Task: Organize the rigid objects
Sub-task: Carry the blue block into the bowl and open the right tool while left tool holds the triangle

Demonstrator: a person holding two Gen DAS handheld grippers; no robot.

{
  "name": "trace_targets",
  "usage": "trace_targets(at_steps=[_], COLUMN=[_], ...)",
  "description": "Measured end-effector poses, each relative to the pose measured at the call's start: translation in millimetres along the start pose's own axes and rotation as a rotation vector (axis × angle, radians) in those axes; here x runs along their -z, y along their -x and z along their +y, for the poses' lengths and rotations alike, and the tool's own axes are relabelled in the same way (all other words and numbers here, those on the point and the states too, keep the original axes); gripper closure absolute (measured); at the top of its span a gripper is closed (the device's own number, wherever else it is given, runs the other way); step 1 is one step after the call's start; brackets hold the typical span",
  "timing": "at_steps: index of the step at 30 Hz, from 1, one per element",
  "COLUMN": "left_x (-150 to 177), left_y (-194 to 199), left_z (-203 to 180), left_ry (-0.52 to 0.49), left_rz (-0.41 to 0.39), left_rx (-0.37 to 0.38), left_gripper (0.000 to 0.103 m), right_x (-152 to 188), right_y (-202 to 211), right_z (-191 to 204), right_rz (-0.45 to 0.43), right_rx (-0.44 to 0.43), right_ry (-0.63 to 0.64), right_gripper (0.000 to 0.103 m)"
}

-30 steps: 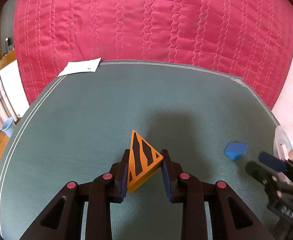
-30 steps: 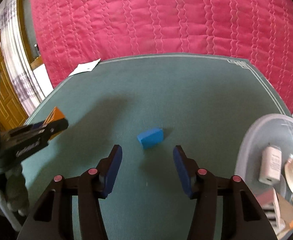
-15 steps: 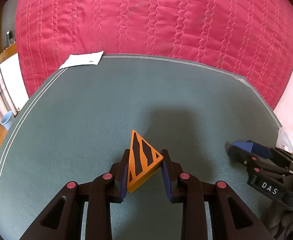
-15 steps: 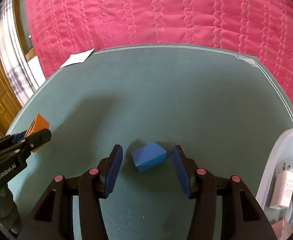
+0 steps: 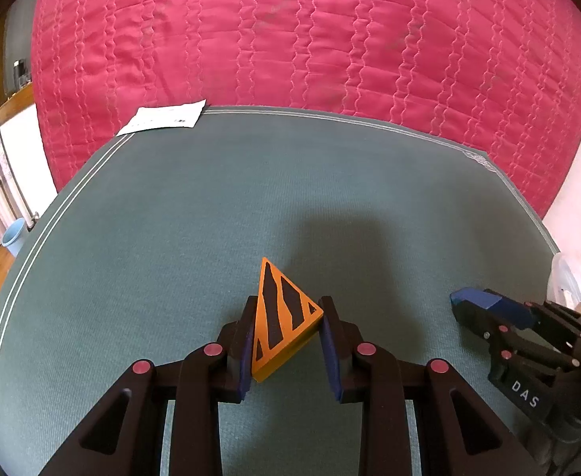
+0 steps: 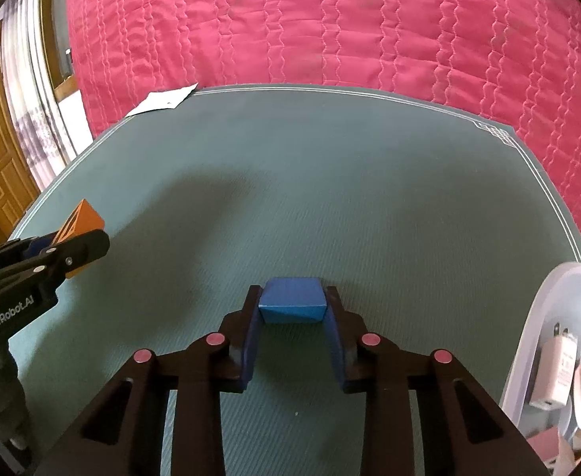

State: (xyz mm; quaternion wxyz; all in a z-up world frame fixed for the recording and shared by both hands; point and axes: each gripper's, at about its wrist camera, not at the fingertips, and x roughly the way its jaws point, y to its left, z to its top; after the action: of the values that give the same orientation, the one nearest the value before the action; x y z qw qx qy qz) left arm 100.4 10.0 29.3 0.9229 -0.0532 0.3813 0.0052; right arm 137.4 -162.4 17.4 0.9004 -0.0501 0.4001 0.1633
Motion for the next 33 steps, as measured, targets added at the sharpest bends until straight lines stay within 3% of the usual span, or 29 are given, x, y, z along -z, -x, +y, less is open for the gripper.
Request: trace_targets(at_steps=[18, 33], left_x=[1.0, 4.8], left_y=[7.2, 14.6], left_z=[-6.0, -16.7], left_ry=[-0.013, -0.03], left_rz=[-0.016, -0.016], left_rx=[0.044, 0.099], left_gripper=[0.073, 0.073], right_x=[34.3, 61.4], right_y=[42.3, 86.2], right_z=[6.5, -4.3], right_rz=[-0.052, -0.111], right_rx=[-0.038, -0.013], right_ry=[-0.059, -0.143], right_gripper=[0.072, 0.072])
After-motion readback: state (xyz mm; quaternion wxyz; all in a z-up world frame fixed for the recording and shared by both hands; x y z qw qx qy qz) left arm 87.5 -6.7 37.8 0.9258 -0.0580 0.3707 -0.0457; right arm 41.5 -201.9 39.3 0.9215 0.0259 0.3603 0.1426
